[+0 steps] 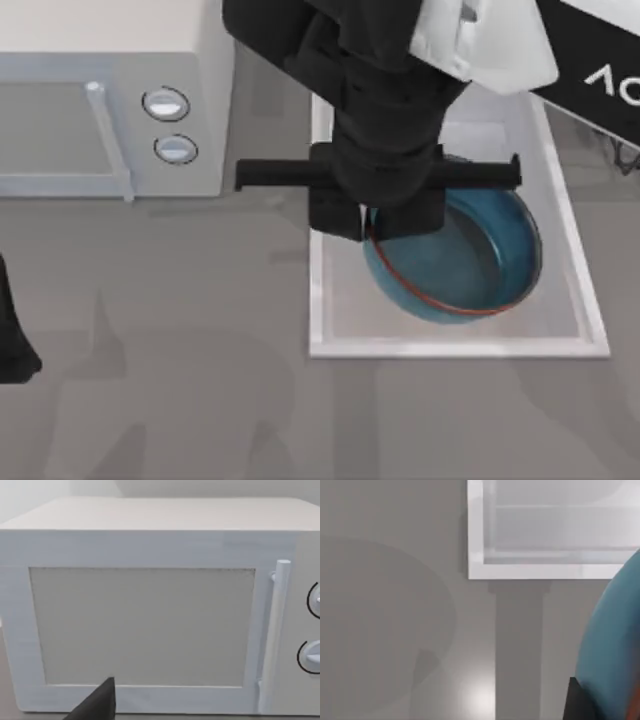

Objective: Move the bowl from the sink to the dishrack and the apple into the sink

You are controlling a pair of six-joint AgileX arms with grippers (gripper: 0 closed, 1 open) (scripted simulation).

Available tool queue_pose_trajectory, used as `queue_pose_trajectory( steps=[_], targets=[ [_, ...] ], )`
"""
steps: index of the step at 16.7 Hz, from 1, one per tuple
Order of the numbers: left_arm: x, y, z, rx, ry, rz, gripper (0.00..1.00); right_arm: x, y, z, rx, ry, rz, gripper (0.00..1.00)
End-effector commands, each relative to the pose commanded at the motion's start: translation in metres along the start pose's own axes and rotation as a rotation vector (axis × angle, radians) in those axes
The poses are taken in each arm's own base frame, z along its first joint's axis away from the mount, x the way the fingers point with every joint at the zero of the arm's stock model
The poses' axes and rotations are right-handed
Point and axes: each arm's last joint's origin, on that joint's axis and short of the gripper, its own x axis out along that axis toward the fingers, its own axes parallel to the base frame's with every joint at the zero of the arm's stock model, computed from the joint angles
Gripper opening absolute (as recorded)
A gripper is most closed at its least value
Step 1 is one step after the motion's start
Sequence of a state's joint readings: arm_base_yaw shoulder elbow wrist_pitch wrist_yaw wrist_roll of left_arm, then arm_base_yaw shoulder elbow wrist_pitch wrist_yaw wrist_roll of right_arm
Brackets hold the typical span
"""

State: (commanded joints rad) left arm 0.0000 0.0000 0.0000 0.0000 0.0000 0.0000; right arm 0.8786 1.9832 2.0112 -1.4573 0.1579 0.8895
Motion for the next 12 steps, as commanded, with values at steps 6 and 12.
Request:
queue_pose_trajectory(
  steps=[6,12],
  targets=[
    [0.000,0.000,0.000,0.000,0.000,0.000,1.00,-0.052,-0.031,-0.059,-0.001,0.006,-0.011,0.00],
    [0.000,0.000,0.000,0.000,0.000,0.000,1.00,-0.051,-0.033,-0.056,0.003,0.002,-0.009,0.00]
  ],
)
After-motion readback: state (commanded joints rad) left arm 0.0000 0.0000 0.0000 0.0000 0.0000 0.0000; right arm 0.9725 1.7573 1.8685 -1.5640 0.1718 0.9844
